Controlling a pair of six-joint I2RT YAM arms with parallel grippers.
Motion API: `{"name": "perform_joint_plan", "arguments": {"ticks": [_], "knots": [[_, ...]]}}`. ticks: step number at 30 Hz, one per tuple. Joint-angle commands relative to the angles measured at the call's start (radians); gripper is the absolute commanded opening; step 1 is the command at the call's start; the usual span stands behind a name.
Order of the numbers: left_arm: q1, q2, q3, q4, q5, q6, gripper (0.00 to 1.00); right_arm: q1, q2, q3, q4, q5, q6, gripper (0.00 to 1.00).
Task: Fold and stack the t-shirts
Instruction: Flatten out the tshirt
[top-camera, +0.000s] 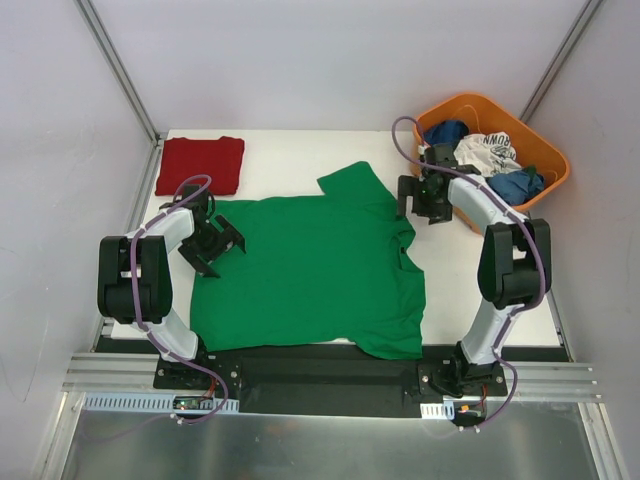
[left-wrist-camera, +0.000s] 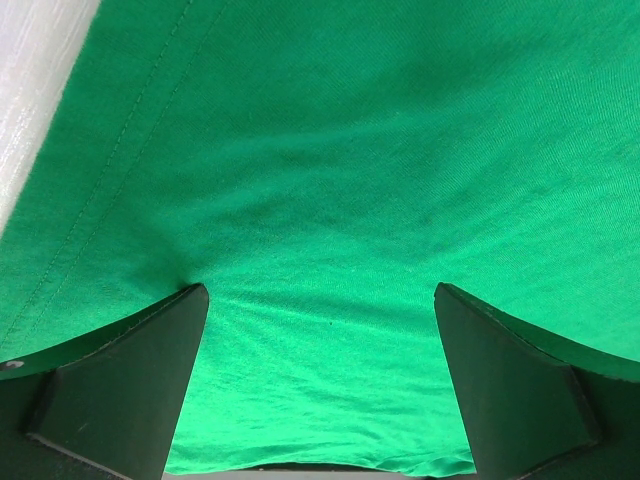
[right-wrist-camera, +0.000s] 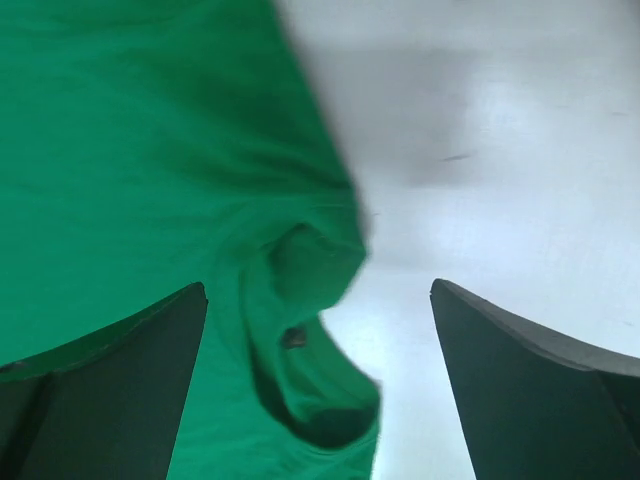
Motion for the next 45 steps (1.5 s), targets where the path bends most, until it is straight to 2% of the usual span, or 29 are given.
{"name": "perform_joint_plan", "arguments": {"ticks": [1, 6, 13, 16, 21, 25, 29, 36, 42, 45], "knots": [[0.019, 0.008, -0.020, 0.001, -0.046, 0.036, 0.99, 0.109, -0.080, -0.033, -0.007, -0.105, -0.027, 0.99], [0.018, 0.011, -0.015, 0.001, -0.043, 0.039, 0.99, 0.182, -0.098, -0.090, 0.010, -0.135, 0.019, 0.99], [0.019, 0.023, -0.010, 0.003, -0.043, 0.038, 0.99, 0.189, 0.019, -0.093, 0.010, -0.079, 0.053, 0.99], [0.019, 0.020, -0.010, 0.001, -0.052, 0.035, 0.99, 0.161, 0.062, -0.081, -0.010, -0.034, 0.059, 0.99], [0.019, 0.013, -0.010, 0.000, -0.066, 0.039, 0.99, 0.077, 0.087, -0.036, -0.036, 0.137, 0.044, 0.99], [0.019, 0.017, -0.004, 0.003, -0.051, 0.041, 0.99, 0.067, 0.088, 0.019, -0.057, 0.222, -0.004, 0.99], [0.018, 0.002, -0.004, 0.003, -0.033, 0.042, 1.00, 0.080, 0.039, 0.025, -0.060, 0.188, -0.015, 0.99], [0.016, -0.090, -0.004, 0.003, -0.031, 0.036, 0.99, 0.224, -0.053, -0.018, -0.065, 0.147, -0.016, 0.99], [0.001, -0.084, 0.049, 0.003, -0.029, 0.030, 0.99, 0.327, 0.020, 0.042, -0.080, 0.116, 0.025, 0.99], [-0.018, -0.049, 0.088, 0.003, -0.051, 0.027, 0.99, 0.334, 0.080, 0.074, -0.079, 0.082, 0.042, 0.99]]}}
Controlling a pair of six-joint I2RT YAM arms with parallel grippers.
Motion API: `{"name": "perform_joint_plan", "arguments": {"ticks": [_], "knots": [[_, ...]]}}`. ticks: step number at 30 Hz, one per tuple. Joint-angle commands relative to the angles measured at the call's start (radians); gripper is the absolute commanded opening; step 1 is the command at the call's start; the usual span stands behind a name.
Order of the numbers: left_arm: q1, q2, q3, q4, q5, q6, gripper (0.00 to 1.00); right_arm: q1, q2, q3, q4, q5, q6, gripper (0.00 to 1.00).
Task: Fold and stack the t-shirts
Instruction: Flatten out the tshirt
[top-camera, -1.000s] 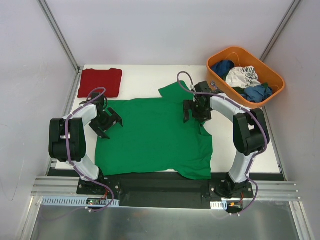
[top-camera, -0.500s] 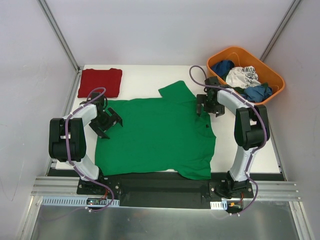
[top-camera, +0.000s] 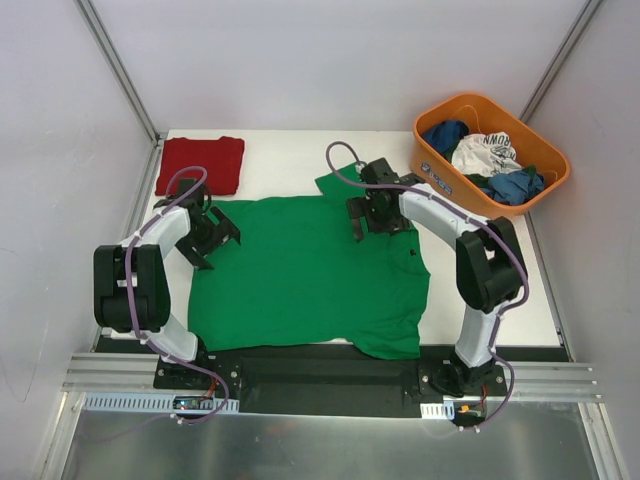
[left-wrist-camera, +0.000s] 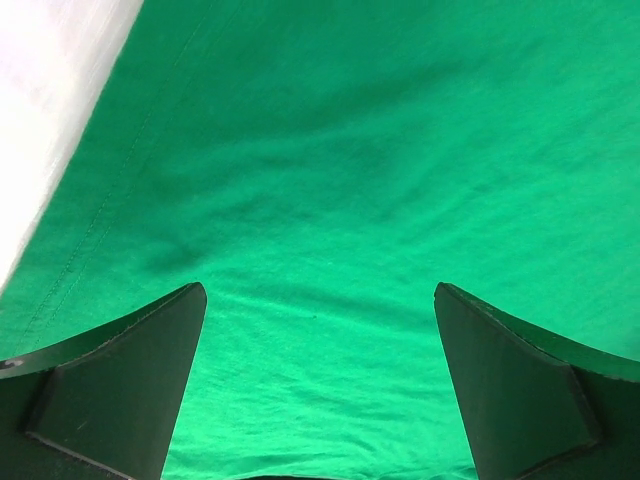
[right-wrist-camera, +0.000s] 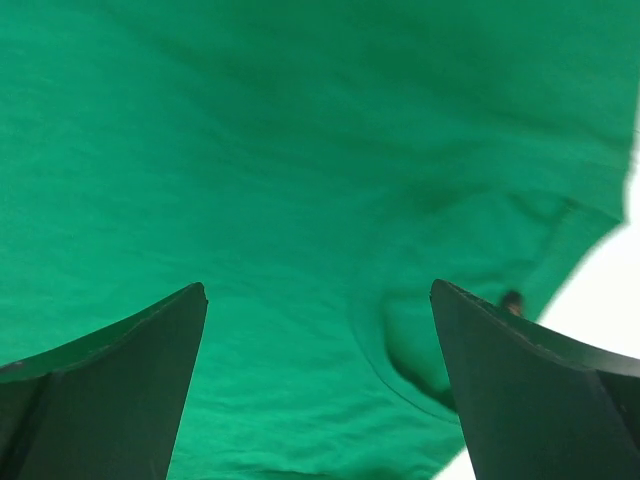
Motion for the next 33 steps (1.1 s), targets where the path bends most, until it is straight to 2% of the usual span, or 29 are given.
{"name": "perform_joint_plan", "arguments": {"ticks": [1, 9, 13, 17, 21, 26, 33], "knots": [[-0.022, 0.030, 0.083, -0.001, -0.036, 0.010, 0.99, 0.004, 0.077, 0.073, -0.022, -0.028, 0.034, 0.99], [-0.054, 0.226, 0.238, -0.001, -0.014, 0.022, 0.99, -0.045, 0.207, 0.125, -0.033, 0.004, 0.048, 0.99], [-0.077, 0.307, 0.302, -0.002, -0.017, 0.037, 0.99, -0.078, 0.232, 0.124, -0.068, 0.076, 0.050, 0.99], [-0.088, 0.389, 0.402, -0.002, -0.002, 0.050, 0.99, -0.133, 0.243, 0.134, -0.072, 0.041, 0.034, 0.99], [-0.100, 0.463, 0.491, -0.004, 0.024, 0.057, 0.99, -0.161, 0.269, 0.214, -0.127, 0.139, -0.001, 0.99], [-0.112, 0.551, 0.617, -0.008, 0.059, 0.074, 0.99, -0.238, 0.318, 0.298, -0.137, 0.078, -0.032, 0.99], [-0.125, 0.634, 0.772, -0.016, 0.101, 0.100, 0.99, -0.267, 0.390, 0.456, -0.147, 0.068, -0.099, 0.99]]}}
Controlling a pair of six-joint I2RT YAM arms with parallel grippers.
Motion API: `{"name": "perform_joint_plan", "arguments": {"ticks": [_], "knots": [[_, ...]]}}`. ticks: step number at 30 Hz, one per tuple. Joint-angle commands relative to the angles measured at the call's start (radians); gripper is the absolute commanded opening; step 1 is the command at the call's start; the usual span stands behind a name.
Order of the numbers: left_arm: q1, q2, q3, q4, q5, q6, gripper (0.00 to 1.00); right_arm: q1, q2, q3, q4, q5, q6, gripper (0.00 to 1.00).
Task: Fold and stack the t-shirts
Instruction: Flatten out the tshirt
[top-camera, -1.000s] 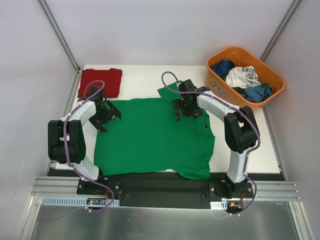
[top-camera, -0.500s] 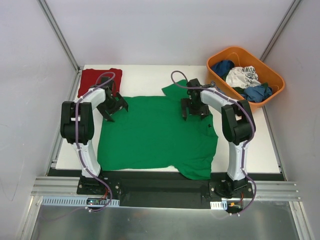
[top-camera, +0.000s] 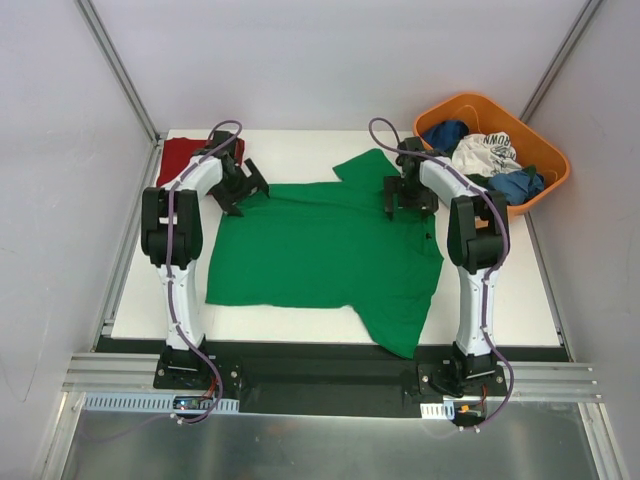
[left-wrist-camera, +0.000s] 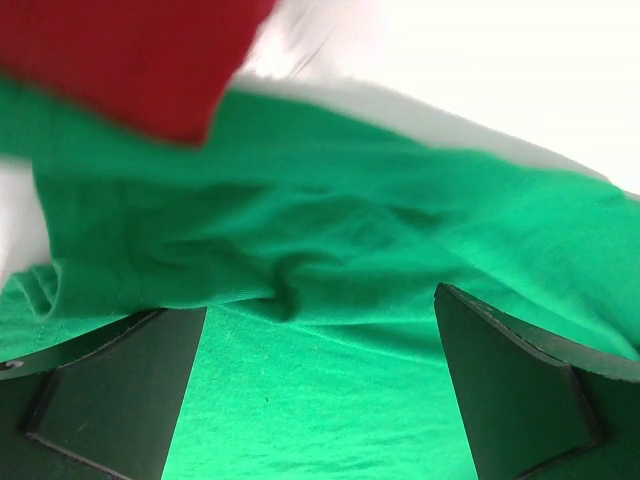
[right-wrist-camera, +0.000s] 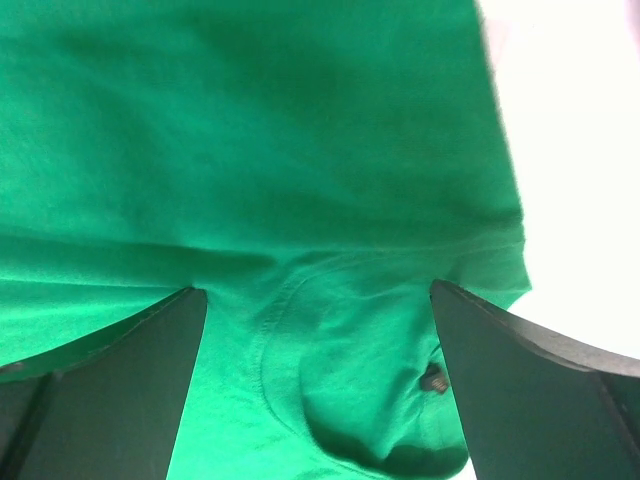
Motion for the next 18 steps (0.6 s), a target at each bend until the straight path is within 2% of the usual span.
{"name": "perform_joint_plan", "arguments": {"ticks": [1, 6, 9, 12, 14, 15, 16, 18], "knots": [[-0.015, 0.074, 0.089, 0.001, 0.034, 0.050, 0.99, -0.009, 0.033, 0.109, -0.030, 0.014, -0.065, 0.99], [-0.026, 0.045, 0.115, -0.007, 0.052, 0.064, 0.99, -0.009, -0.005, 0.112, -0.032, -0.022, -0.072, 0.99], [-0.043, -0.060, 0.069, -0.008, 0.025, 0.075, 0.99, -0.005, -0.074, 0.071, -0.021, -0.036, -0.077, 0.99], [-0.057, -0.197, -0.018, -0.016, -0.014, 0.084, 0.99, 0.018, -0.199, -0.013, 0.010, -0.042, -0.091, 0.99], [-0.057, -0.281, -0.131, -0.027, -0.061, 0.058, 0.99, 0.038, -0.259, -0.095, 0.033, -0.036, -0.102, 0.99], [-0.057, -0.374, -0.177, -0.033, -0.080, 0.047, 0.99, 0.057, -0.317, -0.122, 0.053, -0.033, -0.102, 0.99], [-0.057, -0.422, -0.276, -0.039, -0.107, 0.022, 0.99, 0.067, -0.347, -0.177, 0.063, -0.026, -0.099, 0.99], [-0.054, -0.569, -0.383, -0.072, -0.208, -0.021, 0.99, 0.095, -0.435, -0.242, 0.120, -0.017, -0.060, 0.99]]}}
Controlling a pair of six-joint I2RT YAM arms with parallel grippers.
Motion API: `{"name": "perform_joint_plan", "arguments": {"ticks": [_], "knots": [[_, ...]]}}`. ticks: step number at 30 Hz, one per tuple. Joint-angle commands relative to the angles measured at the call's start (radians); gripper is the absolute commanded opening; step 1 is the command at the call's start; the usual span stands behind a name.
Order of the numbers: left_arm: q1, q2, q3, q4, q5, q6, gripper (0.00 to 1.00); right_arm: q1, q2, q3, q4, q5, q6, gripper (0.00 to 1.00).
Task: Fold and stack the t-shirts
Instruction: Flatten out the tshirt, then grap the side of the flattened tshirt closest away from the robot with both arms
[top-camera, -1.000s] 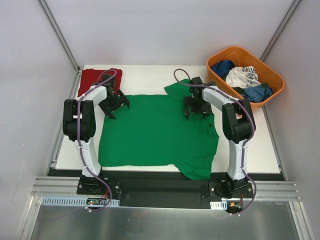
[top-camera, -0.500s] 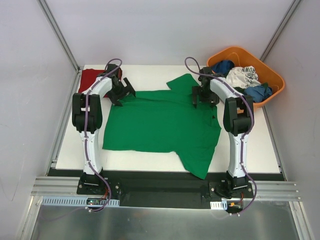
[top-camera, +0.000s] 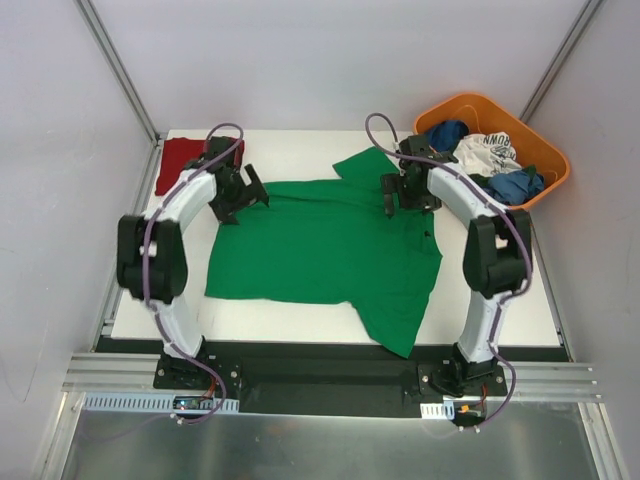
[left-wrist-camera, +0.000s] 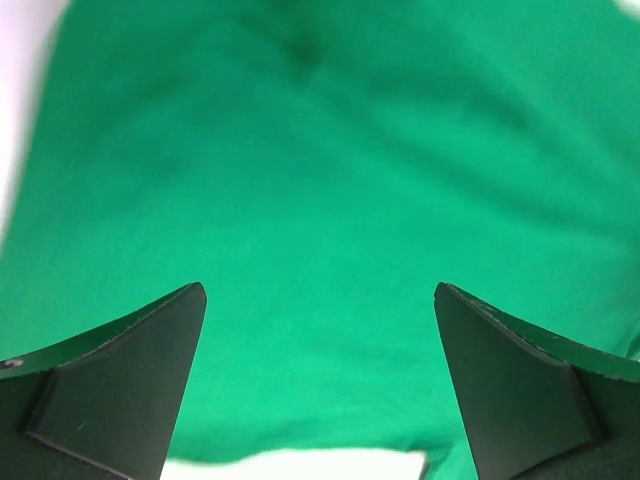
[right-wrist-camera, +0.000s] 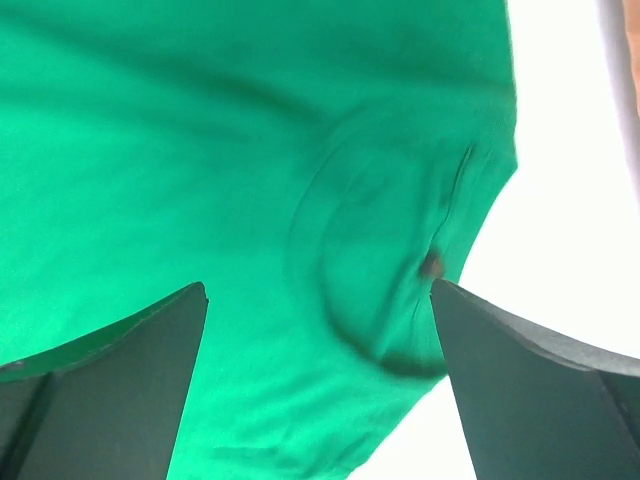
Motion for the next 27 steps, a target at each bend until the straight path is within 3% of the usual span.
{"name": "perform_joint_plan", "arguments": {"ticks": [1, 3, 7, 13, 14, 18, 22, 27], "knots": [[0.007, -0.340, -0.268, -0.100, -0.212, -0.128, 0.99, 0.065, -0.232, -0.130, 0.103, -0.005, 0.025, 0.99], [0.038, -0.484, -0.377, -0.130, -0.252, -0.186, 0.99, 0.080, -0.299, -0.229, 0.157, -0.049, 0.060, 0.99], [0.179, -0.684, -0.676, -0.132, -0.182, -0.286, 0.99, 0.102, -0.361, -0.329, 0.186, -0.086, 0.092, 0.99], [0.217, -0.799, -0.826, -0.131, -0.197, -0.336, 0.98, 0.129, -0.419, -0.434, 0.215, -0.120, 0.122, 0.99], [0.220, -0.791, -0.827, -0.131, -0.203, -0.336, 0.85, 0.131, -0.430, -0.444, 0.214, -0.117, 0.123, 0.99], [0.222, -0.758, -0.821, -0.131, -0.251, -0.351, 0.60, 0.131, -0.448, -0.480, 0.214, -0.105, 0.126, 0.99], [0.226, -0.730, -0.823, -0.112, -0.277, -0.359, 0.49, 0.129, -0.458, -0.496, 0.214, -0.100, 0.128, 0.99], [0.239, -0.705, -0.826, -0.082, -0.306, -0.371, 0.45, 0.129, -0.438, -0.482, 0.209, -0.100, 0.120, 0.99]]}}
